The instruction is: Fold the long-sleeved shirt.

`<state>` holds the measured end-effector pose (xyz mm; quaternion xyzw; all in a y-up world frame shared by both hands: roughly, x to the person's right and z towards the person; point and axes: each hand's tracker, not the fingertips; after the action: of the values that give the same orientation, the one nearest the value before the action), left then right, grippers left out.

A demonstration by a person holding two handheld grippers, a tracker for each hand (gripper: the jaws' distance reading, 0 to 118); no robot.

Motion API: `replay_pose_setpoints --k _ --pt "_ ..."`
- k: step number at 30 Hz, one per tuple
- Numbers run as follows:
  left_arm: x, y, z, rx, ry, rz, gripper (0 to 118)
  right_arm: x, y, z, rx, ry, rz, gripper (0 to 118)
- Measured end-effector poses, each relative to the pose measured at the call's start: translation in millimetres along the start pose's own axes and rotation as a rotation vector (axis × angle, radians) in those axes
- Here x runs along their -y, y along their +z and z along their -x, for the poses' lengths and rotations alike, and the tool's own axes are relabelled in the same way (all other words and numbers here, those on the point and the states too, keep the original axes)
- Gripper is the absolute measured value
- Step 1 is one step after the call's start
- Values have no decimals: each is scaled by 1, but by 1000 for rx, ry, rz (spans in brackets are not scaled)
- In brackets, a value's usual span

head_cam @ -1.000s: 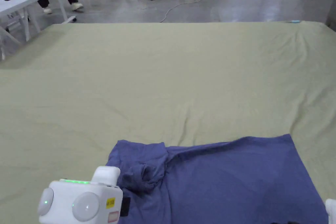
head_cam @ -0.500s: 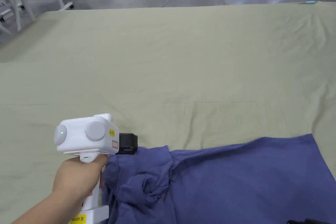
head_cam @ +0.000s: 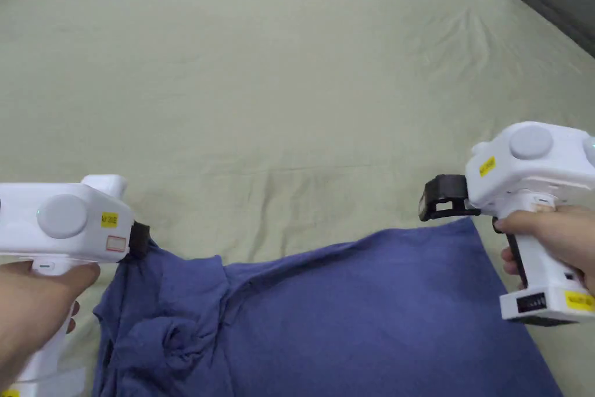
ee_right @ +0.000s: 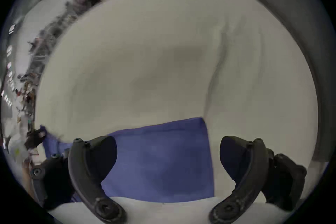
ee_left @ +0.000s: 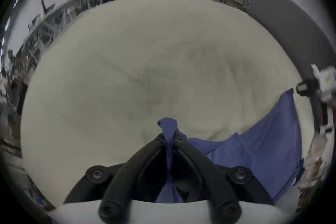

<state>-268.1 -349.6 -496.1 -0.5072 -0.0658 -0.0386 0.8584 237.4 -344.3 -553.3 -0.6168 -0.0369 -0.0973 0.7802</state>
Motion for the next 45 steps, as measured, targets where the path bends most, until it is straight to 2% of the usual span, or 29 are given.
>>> replay_pose_setpoints --k 1,2,3,4,5,7,8,9,11,15,20,24,27,30,33,37,39,45 --pt "-1 1 -3 6 1 6 1 -8 -16 3 41 -14 114 96" --pt "-2 2 -4 33 22 13 1 -10 -26 6 51 -41 161 63" --pt "-2 3 -5 56 42 15 1 -6 -27 -6 21 -59 149 59" --pt "-8 -1 2 57 48 12 1 -6 -29 -2 24 -43 124 59" --pt "-9 -2 1 56 47 16 1 -6 -29 2 97 3 124 58" --pt "-11 -5 4 63 57 14 1 -5 -21 7 99 75 100 53" --pt "-14 -8 10 86 89 15 1 -6 -12 10 105 102 48 14" --pt "-16 -10 12 104 122 26 1 -5 -2 8 61 75 16 0" --pt "-20 -11 17 120 164 19 1 -15 6 11 49 79 13 0" --pt "-28 1 25 162 186 -19 1 -29 37 8 13 73 -107 0" --pt "-34 36 40 192 187 -123 1 -23 78 -15 -29 119 -255 0" --pt "-29 55 51 234 209 -153 1 8 104 -35 -77 123 -296 0" --pt "-6 71 49 268 176 -163 1 50 114 -51 -84 174 -327 0" --pt "33 88 42 341 113 -128 1 106 118 -73 -113 191 -315 0" --pt "81 98 33 292 36 -39 1 163 109 -95 -148 194 -258 0" --pt "137 89 28 305 59 103 1 223 82 -106 -118 206 -129 0" --pt "158 82 25 308 55 138 1 243 70 -110 -128 182 -80 0" --pt "186 88 25 337 96 169 1 278 65 -108 -79 178 -65 0"
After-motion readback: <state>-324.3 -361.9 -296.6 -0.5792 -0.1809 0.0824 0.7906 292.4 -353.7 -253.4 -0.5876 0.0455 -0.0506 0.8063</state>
